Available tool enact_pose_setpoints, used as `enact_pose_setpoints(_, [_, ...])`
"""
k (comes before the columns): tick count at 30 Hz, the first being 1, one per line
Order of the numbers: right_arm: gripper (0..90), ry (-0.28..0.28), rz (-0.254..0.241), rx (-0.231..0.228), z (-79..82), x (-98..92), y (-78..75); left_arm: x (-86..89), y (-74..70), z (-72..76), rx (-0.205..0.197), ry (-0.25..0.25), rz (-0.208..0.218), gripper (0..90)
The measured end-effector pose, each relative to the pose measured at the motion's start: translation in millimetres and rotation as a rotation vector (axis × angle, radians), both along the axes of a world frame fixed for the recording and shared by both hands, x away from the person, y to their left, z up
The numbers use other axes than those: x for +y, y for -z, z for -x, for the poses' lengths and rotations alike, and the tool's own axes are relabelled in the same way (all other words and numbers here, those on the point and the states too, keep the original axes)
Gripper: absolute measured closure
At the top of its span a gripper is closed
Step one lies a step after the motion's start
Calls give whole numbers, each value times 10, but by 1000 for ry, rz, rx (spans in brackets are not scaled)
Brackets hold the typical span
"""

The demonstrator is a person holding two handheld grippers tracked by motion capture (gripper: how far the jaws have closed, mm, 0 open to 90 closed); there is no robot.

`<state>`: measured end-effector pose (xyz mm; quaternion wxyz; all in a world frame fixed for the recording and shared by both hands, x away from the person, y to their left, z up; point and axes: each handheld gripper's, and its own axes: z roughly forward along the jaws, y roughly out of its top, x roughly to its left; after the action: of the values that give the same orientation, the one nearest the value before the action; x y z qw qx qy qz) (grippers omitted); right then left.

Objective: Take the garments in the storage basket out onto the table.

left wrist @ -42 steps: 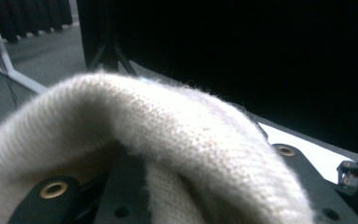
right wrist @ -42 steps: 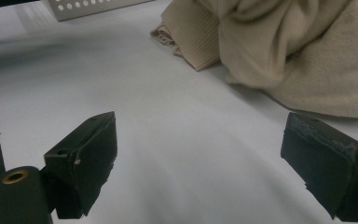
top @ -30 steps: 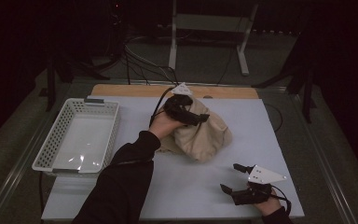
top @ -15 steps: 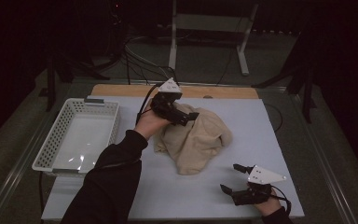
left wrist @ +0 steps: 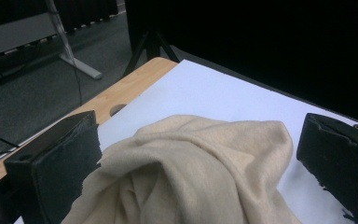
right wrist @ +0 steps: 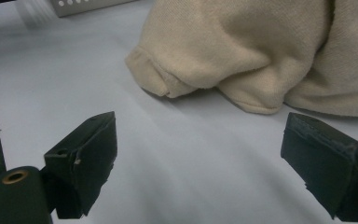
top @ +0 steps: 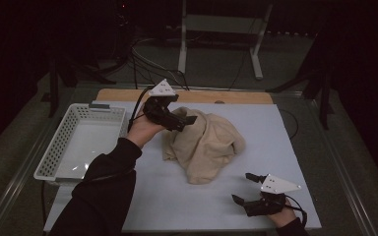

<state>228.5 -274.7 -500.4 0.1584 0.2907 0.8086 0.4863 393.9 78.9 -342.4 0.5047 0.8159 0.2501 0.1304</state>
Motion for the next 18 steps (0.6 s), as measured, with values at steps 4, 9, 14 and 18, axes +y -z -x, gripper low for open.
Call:
enact_pose_setpoints(4, [109,0,2,2,-1,-2,1,61,16,17,3,8,3,1])
enact_pose_setpoints(9, [108,2,3,3,0,-5,1,105,78,66,2,0,-19,1])
enact_pose_setpoints(14, [108,4,6,-3,9,-11,-5,160,140,117,7,-8,-26,1])
enact_pose_setpoints(18, [109,4,9,-6,5,-8,-6,213,173,153,17,-11,-23,1])
